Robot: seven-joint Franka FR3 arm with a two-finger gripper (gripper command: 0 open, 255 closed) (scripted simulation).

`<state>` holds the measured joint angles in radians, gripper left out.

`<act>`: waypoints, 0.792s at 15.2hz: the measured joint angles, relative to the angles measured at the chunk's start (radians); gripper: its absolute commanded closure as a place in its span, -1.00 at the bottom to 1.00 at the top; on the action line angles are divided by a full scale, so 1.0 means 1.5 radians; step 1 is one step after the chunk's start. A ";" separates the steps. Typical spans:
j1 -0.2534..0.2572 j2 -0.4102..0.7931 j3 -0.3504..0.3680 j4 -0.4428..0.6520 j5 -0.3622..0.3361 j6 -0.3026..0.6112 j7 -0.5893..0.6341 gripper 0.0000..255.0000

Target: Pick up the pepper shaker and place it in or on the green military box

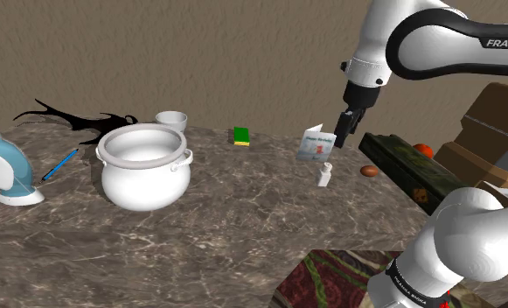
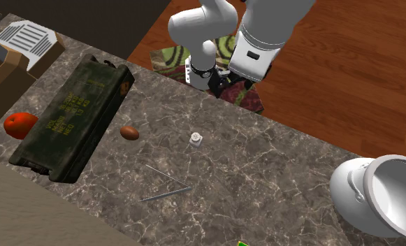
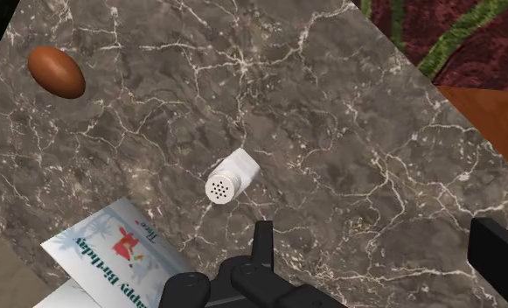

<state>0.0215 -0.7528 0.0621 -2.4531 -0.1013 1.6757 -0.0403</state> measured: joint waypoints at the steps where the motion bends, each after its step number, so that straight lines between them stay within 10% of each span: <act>1: 0.000 0.000 0.000 0.000 0.000 0.000 0.000 -1.00; 12: -0.047 0.104 -0.132 -0.088 -0.035 0.203 -0.107 -1.00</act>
<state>-0.0496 -0.5966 -0.1354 -2.5855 -0.1531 1.9799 -0.2009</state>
